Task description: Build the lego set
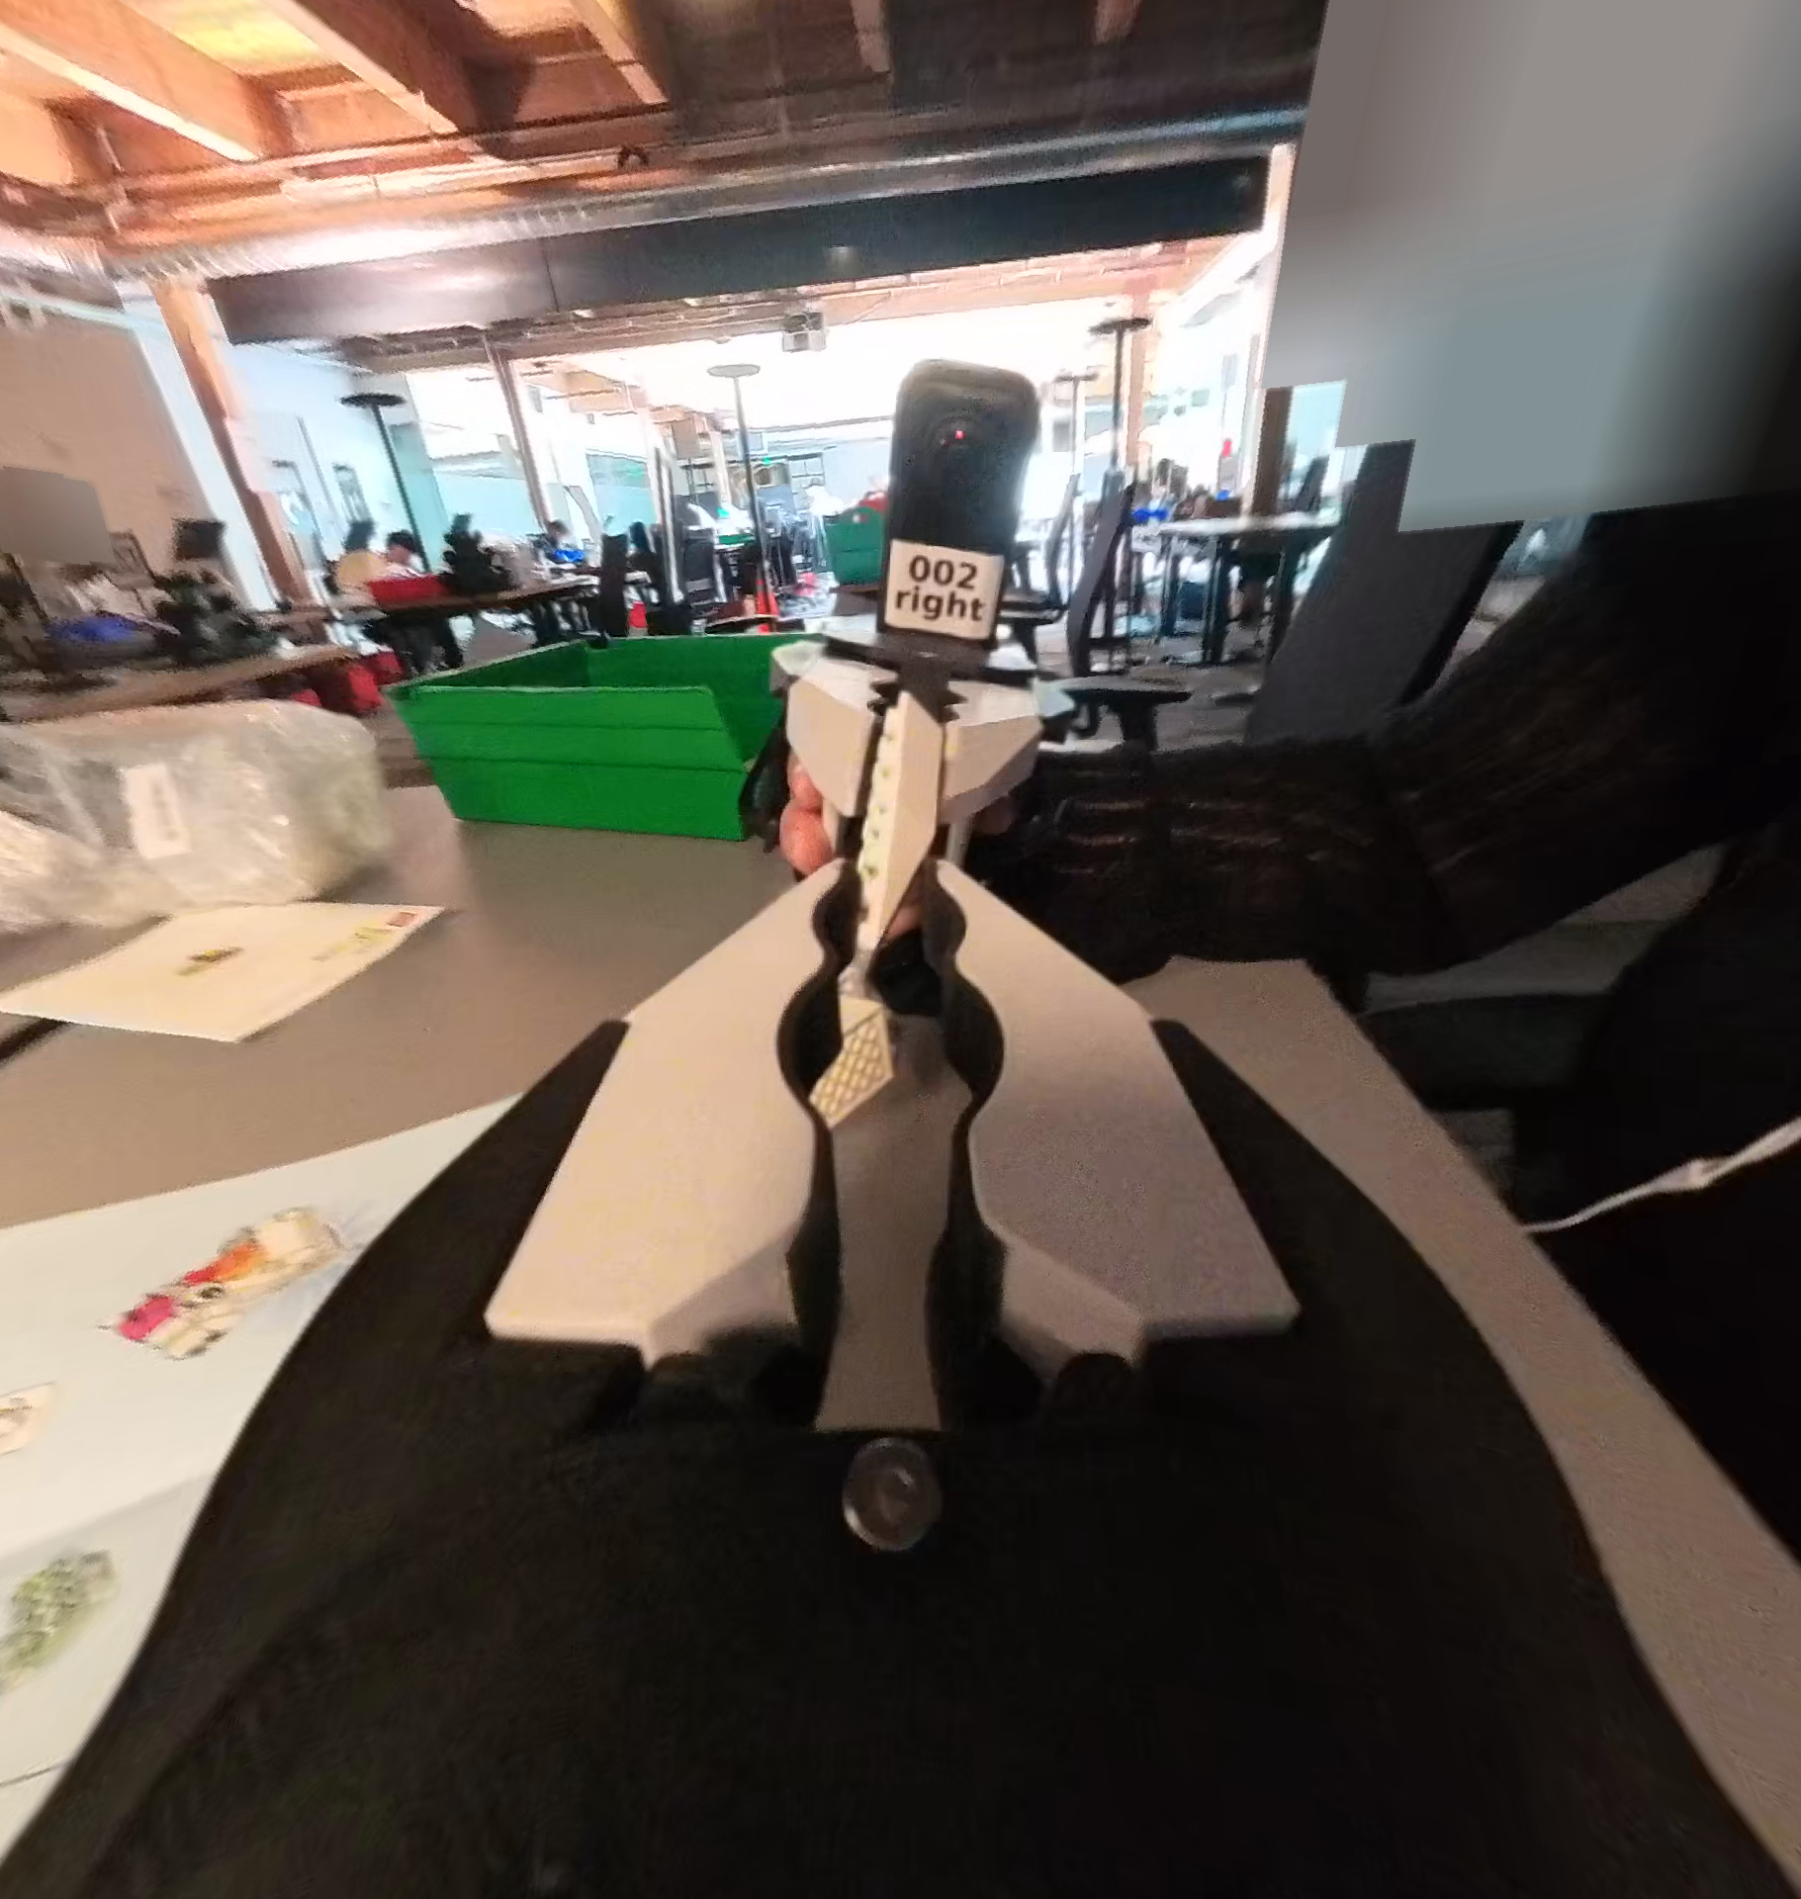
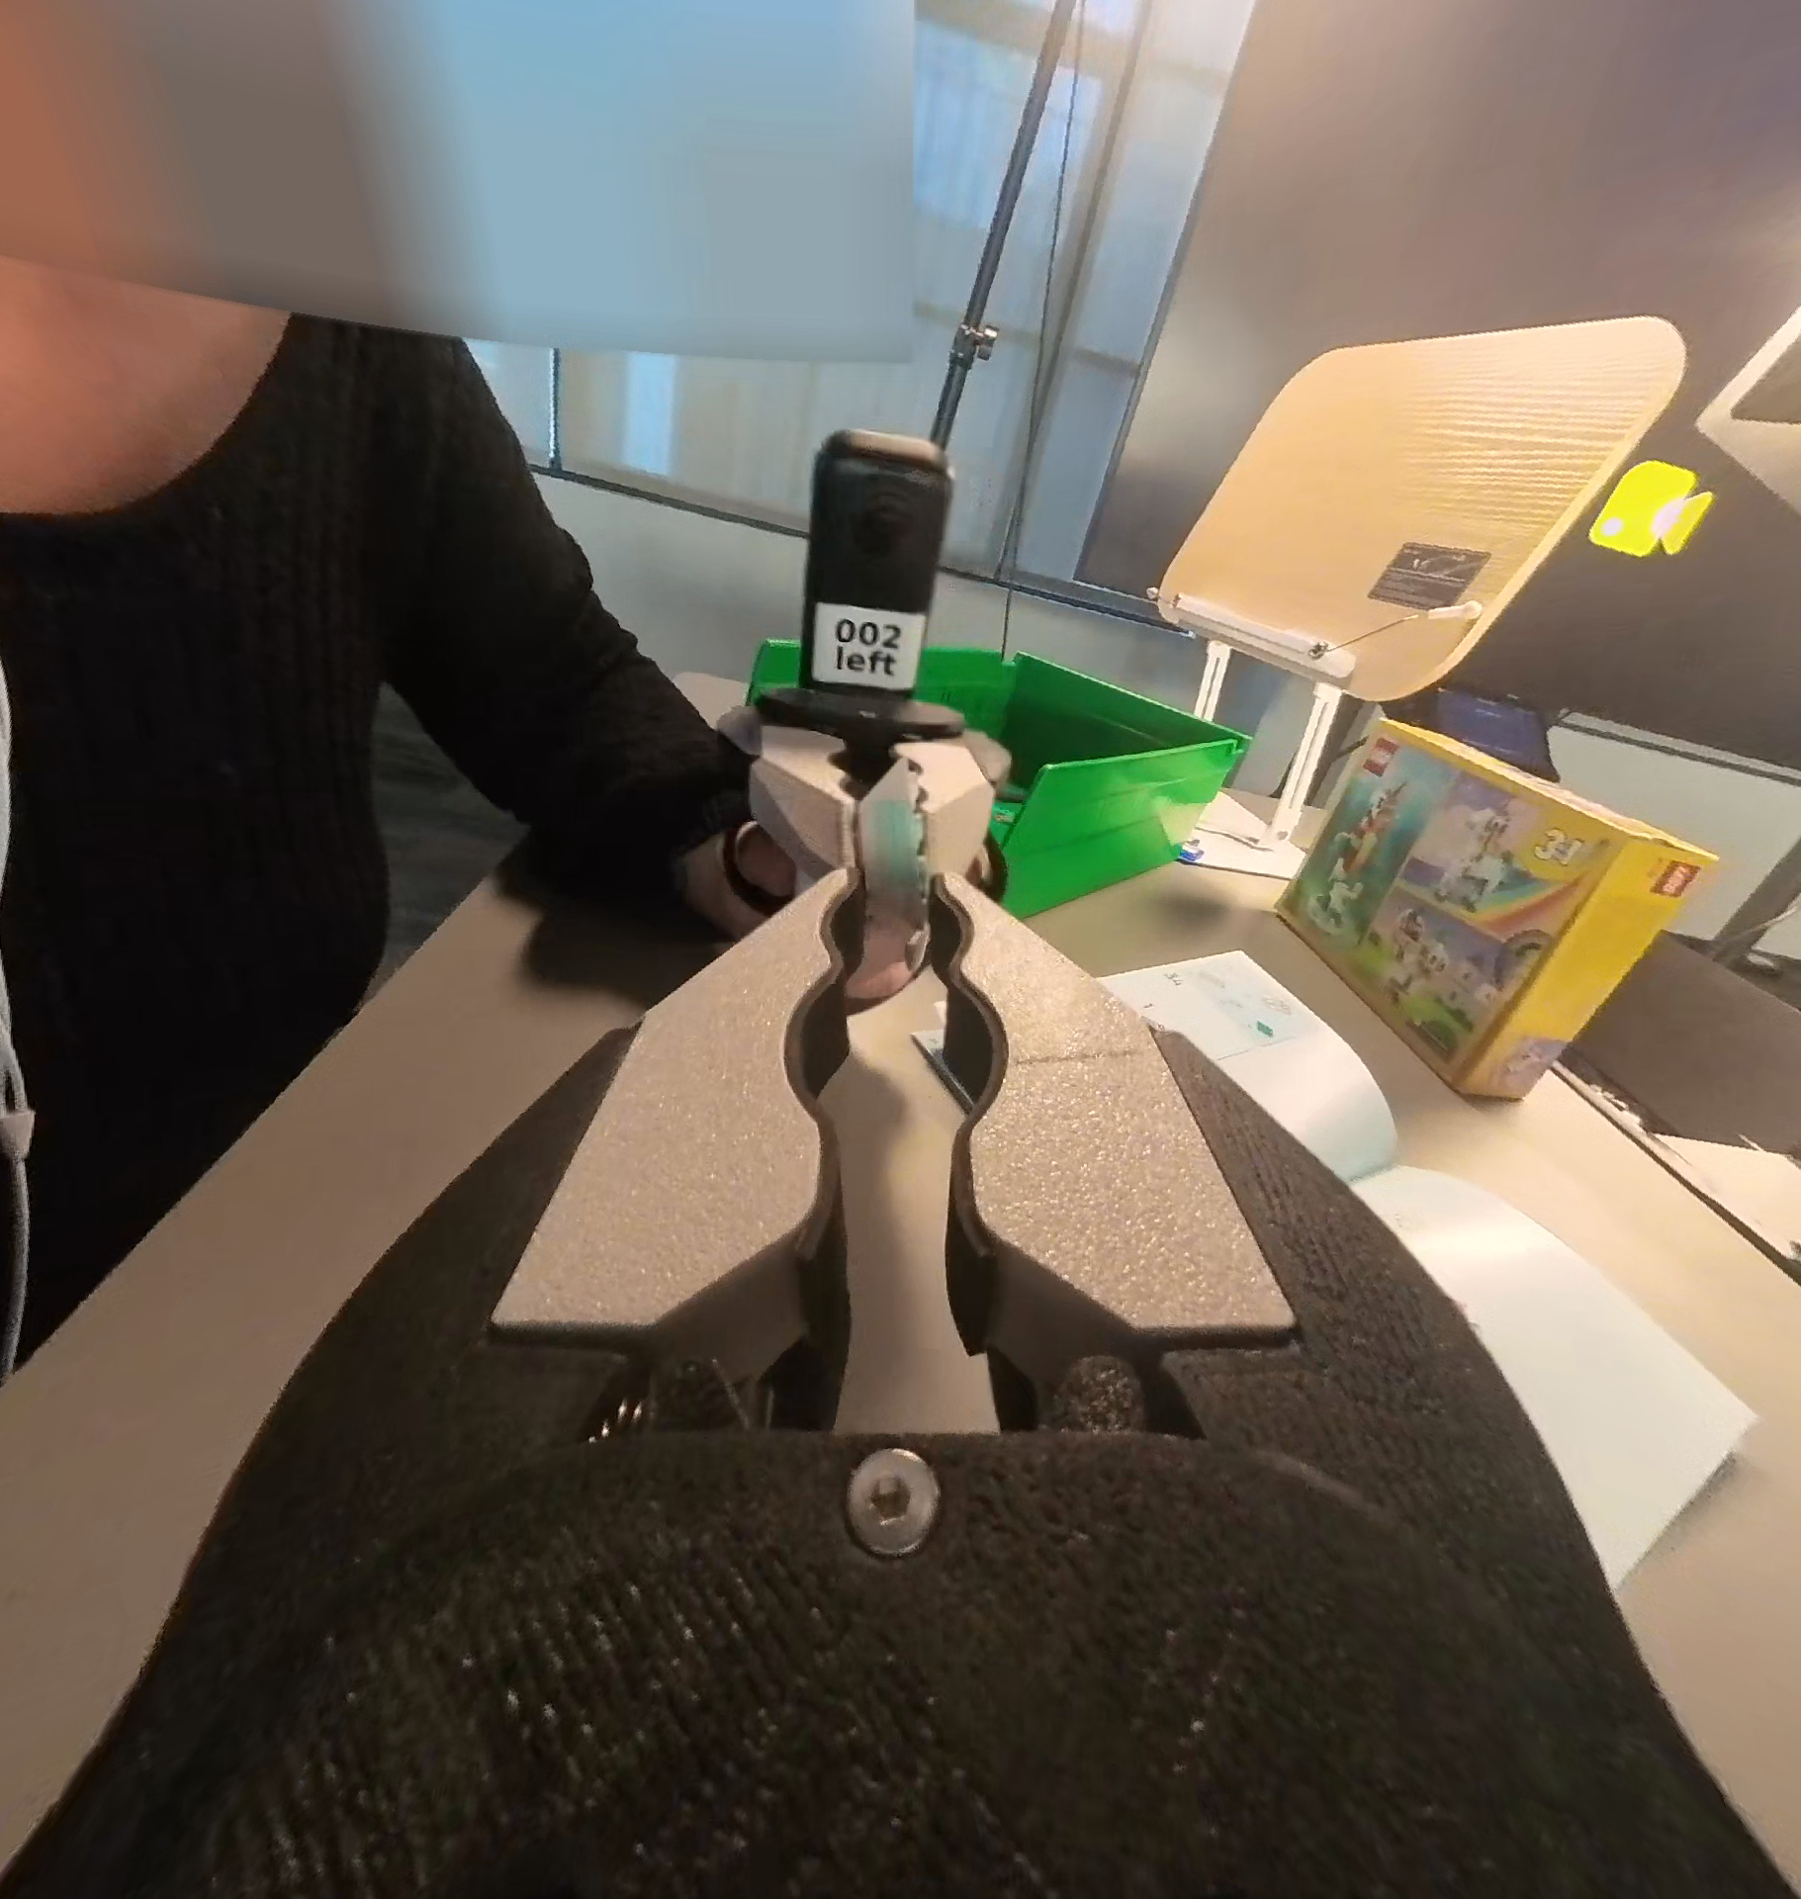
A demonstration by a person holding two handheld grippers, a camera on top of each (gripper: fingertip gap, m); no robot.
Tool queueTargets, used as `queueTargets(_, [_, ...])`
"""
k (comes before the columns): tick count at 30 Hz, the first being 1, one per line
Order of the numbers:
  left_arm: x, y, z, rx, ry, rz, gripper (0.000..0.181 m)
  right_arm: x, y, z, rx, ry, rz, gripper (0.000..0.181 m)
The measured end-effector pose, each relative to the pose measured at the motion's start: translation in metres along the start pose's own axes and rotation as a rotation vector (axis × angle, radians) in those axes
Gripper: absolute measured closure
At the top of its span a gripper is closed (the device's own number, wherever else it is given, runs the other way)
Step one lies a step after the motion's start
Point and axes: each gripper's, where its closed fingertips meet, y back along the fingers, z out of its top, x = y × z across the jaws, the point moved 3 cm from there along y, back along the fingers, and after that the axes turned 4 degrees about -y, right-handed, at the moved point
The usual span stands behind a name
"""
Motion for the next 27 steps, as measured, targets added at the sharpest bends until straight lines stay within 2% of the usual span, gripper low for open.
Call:
queueTargets(2, [0.001, 0.0, 0.0, 0.033, -0.074, 0.027, 0.172, -0.005, 0.004, -0.002, 0.068, 0.008, -0.043, 0.167])
queueTargets(4, [0.0, -0.002, -0.008, 0.092, -0.098, 0.025, 0.173, -0.016, 0.02, -0.004, 0.179, 0.017, -0.113, 0.14])
queueTargets(5, [-0.002, -0.005, -0.015, 0.139, -0.095, 0.001, 0.172, -0.022, 0.03, -0.005, 0.222, 0.009, -0.151, 0.133])
queueTargets(9, [-0.019, -0.016, -0.051, 0.353, -0.027, -0.15, 0.172, -0.035, 0.071, -0.025, 0.4, -0.073, -0.255, 0.125])
queueTargets(12, [-0.029, -0.02, -0.064, 0.459, -0.011, -0.229, 0.171, -0.031, 0.09, -0.048, 0.501, -0.199, -0.247, 0.12])
queueTargets(15, [-0.031, -0.027, -0.071, 0.533, -0.018, -0.27, 0.172, -0.02, 0.089, -0.06, 0.543, -0.207, -0.189, 0.121])
queueTargets(19, [-0.029, -0.035, -0.082, 0.63, -0.019, -0.294, 0.172, 0.007, 0.066, -0.067, 0.594, -0.162, -0.029, 0.137])
queueTargets(24, [-0.026, -0.045, -0.088, 0.673, -0.037, -0.322, 0.172, 0.034, 0.052, -0.084, 0.756, -0.109, 0.078, 0.145])
queueTargets(27, [-0.029, -0.049, -0.09, 0.678, -0.06, -0.352, 0.172, 0.035, 0.051, -0.089, 0.803, -0.066, 0.06, 0.169])
